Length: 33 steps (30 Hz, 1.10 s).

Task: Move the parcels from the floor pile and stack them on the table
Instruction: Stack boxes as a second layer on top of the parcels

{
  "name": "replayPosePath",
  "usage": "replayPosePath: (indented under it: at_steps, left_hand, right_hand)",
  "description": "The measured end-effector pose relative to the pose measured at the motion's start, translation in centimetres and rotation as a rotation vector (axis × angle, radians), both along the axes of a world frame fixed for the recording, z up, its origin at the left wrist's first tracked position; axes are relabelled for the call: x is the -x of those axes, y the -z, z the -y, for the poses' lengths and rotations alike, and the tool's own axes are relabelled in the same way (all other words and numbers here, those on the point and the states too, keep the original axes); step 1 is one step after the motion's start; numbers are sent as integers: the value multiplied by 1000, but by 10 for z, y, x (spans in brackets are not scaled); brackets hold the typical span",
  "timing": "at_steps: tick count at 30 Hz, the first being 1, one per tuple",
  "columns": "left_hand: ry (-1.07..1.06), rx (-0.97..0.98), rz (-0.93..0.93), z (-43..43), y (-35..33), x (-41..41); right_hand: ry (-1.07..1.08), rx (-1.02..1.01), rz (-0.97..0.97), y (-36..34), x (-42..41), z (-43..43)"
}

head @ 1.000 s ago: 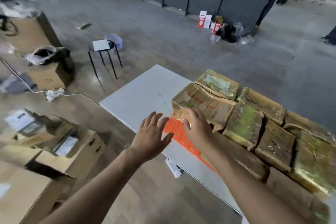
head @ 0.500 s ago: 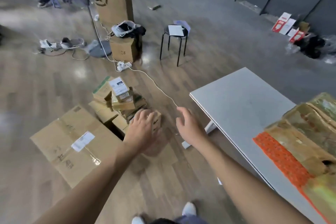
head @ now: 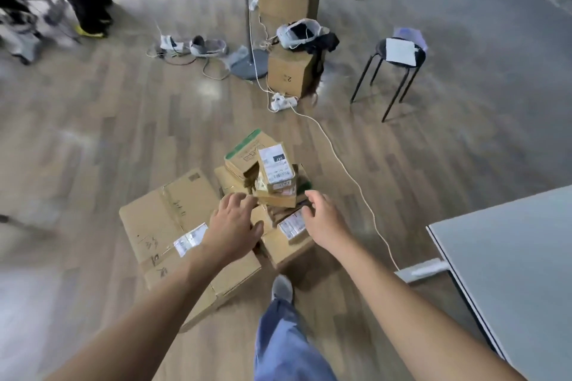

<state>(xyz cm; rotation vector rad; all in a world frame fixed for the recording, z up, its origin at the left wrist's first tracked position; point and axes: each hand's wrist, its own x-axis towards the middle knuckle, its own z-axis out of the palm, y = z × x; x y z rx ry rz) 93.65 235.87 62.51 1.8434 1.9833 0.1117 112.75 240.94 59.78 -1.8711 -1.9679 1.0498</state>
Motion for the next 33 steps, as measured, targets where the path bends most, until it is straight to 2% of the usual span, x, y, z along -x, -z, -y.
replayPosePath:
  at_steps: [8, 16, 20, 22, 25, 27, 30, 33]
  left_hand:
    - [-125, 172, 90, -117, 53, 9]
    - [-545, 396, 596, -203, 131, 11]
    - [-614, 472, 762, -212, 158, 13]
    - [-658, 463, 826, -208, 164, 13]
    - [-643, 469, 911, -199, 165, 6]
    - [-594, 470, 921, -189, 165, -4]
    - [-438, 488, 815, -165, 172, -21]
    - [-317, 515, 800, -135, 177, -36]
  right_hand:
    - [22, 130, -14, 59, 23, -115]
    - [130, 244, -13, 139, 38, -171]
    - [187, 275, -88, 162, 49, -169]
    - [290, 280, -174, 163, 49, -160]
    - [504, 316, -374, 157, 41, -138]
    - [596, 331, -378, 157, 30, -119]
    - [712, 351, -375, 154, 12, -83]
    - [805, 405, -358, 146, -4, -47]
